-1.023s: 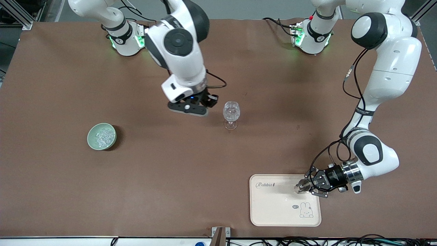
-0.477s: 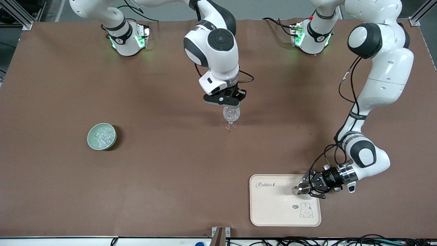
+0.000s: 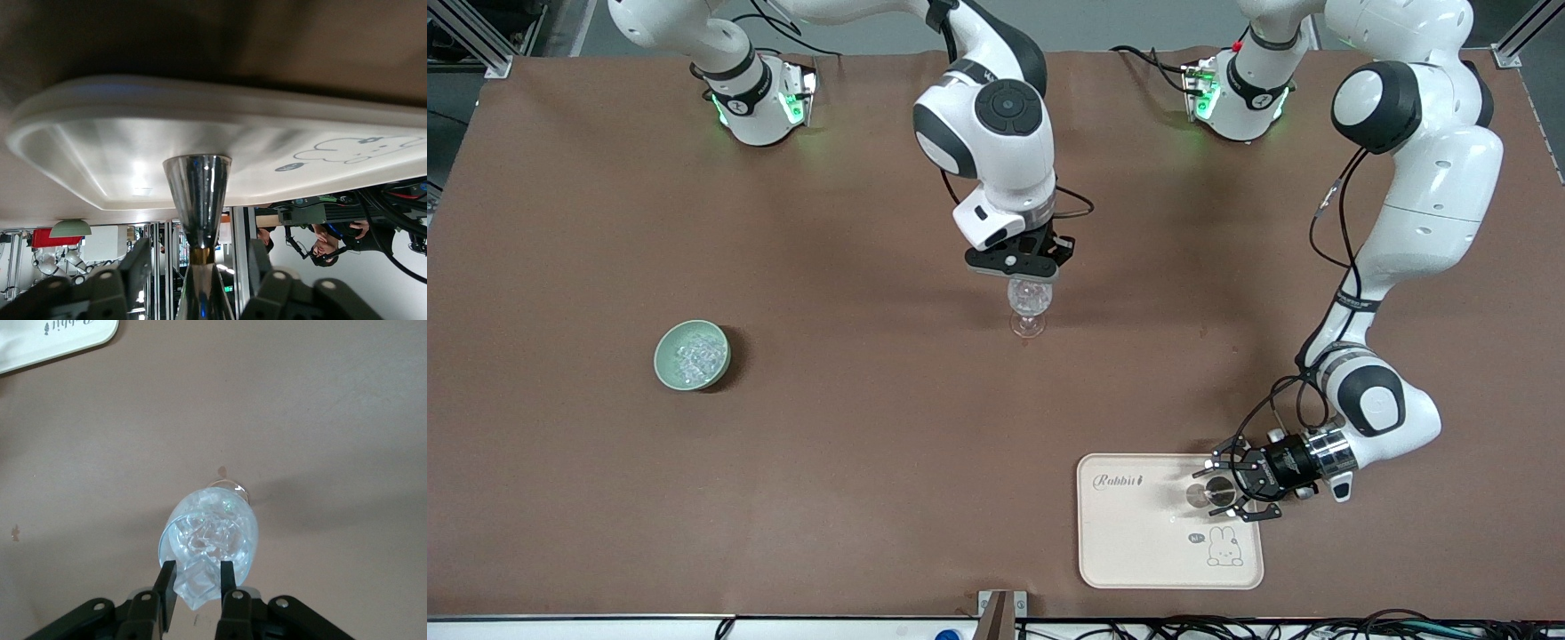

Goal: Pour wine and add ice with both arms

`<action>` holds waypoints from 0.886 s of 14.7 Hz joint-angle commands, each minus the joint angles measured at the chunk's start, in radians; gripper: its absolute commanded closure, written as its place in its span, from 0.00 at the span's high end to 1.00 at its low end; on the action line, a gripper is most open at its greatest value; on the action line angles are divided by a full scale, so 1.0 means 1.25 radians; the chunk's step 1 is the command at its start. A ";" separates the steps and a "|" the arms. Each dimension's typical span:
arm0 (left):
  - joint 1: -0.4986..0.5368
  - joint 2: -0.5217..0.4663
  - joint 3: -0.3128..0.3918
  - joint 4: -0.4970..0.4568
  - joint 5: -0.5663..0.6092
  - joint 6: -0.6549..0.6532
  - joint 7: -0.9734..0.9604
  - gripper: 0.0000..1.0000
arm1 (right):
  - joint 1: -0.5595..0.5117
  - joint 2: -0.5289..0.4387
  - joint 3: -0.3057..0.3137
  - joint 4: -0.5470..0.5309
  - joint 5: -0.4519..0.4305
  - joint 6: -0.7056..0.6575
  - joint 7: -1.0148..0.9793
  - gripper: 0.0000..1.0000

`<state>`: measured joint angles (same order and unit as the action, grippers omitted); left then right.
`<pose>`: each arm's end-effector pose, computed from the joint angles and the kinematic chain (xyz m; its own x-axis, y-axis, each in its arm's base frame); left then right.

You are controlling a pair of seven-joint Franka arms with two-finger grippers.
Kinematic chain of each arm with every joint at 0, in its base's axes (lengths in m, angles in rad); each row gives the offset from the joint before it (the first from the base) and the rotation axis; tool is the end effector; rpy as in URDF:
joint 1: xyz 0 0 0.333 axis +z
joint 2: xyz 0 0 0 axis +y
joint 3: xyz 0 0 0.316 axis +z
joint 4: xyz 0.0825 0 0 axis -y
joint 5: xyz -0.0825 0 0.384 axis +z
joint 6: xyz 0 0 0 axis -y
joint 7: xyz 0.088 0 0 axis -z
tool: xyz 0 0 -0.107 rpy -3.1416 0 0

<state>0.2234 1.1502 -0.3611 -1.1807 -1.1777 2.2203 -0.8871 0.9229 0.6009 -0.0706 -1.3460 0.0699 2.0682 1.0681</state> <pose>0.7581 -0.0502 0.1212 -0.0347 0.3685 -0.9290 0.9511 0.2977 0.0826 0.4722 0.5626 0.3879 0.9724 -0.2306 0.0369 -0.2248 -0.9671 -0.1193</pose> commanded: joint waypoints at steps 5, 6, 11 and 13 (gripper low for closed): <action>0.012 -0.054 0.015 0.000 0.241 -0.005 0.016 1.00 | 0.002 0.014 -0.007 0.015 -0.009 0.027 0.008 0.84; 0.013 -0.065 0.015 0.000 0.301 -0.007 0.014 1.00 | -0.002 0.014 -0.009 0.015 -0.009 0.024 0.006 0.86; 0.031 -0.128 0.015 0.000 0.460 -0.072 0.011 1.00 | -0.025 -0.018 -0.018 0.014 -0.015 0.002 0.002 0.92; 0.027 -0.163 0.008 -0.002 0.533 -0.101 0.014 1.00 | -0.035 -0.057 -0.035 0.010 -0.062 -0.063 -0.003 0.92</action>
<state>0.2609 1.0095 -0.3499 -1.1580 -0.5896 2.1355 -0.8662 0.9030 0.5960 -0.1078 -1.3159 0.0385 2.0639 1.0676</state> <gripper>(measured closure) 0.000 0.079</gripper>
